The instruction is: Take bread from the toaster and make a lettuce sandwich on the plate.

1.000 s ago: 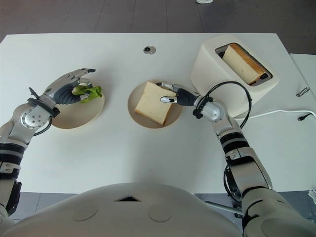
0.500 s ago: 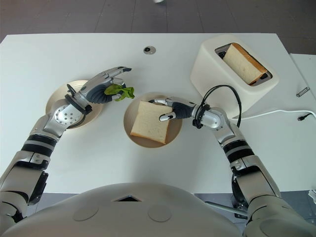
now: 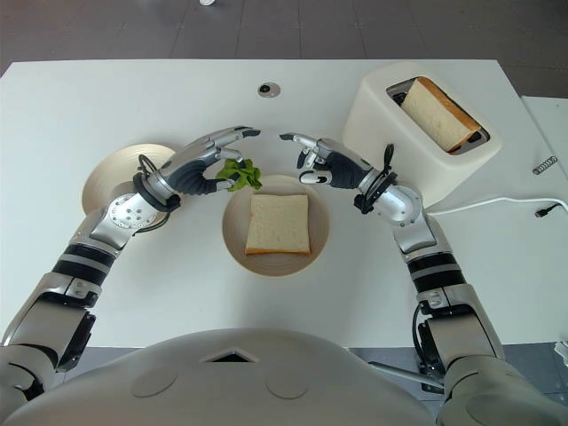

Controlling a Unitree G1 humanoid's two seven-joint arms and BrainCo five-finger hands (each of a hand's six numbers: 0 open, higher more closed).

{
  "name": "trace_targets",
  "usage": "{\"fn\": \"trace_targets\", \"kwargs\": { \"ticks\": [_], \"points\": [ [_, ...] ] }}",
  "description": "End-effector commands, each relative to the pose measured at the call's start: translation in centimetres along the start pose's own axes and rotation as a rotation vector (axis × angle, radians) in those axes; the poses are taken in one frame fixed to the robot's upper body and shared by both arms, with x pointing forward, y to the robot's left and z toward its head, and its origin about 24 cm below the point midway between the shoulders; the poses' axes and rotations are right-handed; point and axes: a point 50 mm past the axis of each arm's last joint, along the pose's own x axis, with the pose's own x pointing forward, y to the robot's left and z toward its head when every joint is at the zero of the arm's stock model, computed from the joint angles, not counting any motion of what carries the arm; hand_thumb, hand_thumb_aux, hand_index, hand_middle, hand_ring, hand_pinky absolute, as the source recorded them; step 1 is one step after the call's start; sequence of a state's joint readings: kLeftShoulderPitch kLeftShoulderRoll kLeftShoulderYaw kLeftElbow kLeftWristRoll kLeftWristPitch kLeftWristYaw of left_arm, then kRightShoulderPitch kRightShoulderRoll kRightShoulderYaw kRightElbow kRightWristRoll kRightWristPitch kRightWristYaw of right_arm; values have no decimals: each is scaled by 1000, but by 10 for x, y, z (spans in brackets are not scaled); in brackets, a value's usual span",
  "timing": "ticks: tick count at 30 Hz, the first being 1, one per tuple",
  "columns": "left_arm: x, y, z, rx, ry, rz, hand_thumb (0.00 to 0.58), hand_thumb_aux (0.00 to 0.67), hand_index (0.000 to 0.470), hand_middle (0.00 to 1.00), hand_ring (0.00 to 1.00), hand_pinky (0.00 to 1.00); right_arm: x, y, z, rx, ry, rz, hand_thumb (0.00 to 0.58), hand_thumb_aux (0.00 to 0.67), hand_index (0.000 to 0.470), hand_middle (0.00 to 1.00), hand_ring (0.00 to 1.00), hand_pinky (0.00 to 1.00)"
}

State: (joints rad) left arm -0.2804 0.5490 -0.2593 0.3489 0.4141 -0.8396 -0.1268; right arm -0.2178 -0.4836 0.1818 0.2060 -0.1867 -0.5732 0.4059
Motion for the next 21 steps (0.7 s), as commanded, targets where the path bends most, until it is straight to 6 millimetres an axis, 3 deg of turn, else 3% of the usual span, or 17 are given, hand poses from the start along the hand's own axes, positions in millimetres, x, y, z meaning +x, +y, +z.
{"fn": "trace_targets", "kwargs": {
  "ticks": [1, 6, 13, 15, 16, 19, 20, 21],
  "points": [
    [-1, 0, 8, -27, -45, 2, 580, 670, 470, 0, 0, 0, -6, -17, -2, 60, 30, -119, 0, 0, 0, 984, 984, 984],
    [12, -29, 25, -97, -128, -101, 580, 670, 470, 0, 0, 0, -6, -35, 6, 127, -20, -242, 0, 0, 0, 980, 980, 980],
    [20, -55, 36, -126, -163, -218, 580, 670, 470, 0, 0, 0, -8, -34, 18, 133, -83, -212, 0, 0, 0, 976, 976, 976],
    [18, -60, 38, -133, -170, -258, 551, 520, 365, 0, 0, 0, -9, -33, 24, 123, -112, -189, 0, 0, 0, 976, 976, 976],
    [17, -62, 38, -134, -168, -270, 500, 420, 295, 0, 0, 0, -9, -32, 27, 120, -127, -181, 0, 0, 0, 976, 976, 976],
    [17, -64, 37, -142, -166, -287, 445, 347, 243, 0, 0, 0, -11, -34, 31, 111, -148, -172, 0, 0, 0, 969, 969, 969],
    [17, -65, 38, -148, -174, -294, 349, 247, 173, 0, 0, 0, -12, -35, 31, 107, -149, -172, 0, 0, 0, 969, 969, 969],
    [17, -66, 40, -154, -181, -300, 87, 53, 37, 0, 0, 0, -12, -36, 31, 105, -149, -172, 0, 0, 0, 965, 965, 965]
  ]
}}
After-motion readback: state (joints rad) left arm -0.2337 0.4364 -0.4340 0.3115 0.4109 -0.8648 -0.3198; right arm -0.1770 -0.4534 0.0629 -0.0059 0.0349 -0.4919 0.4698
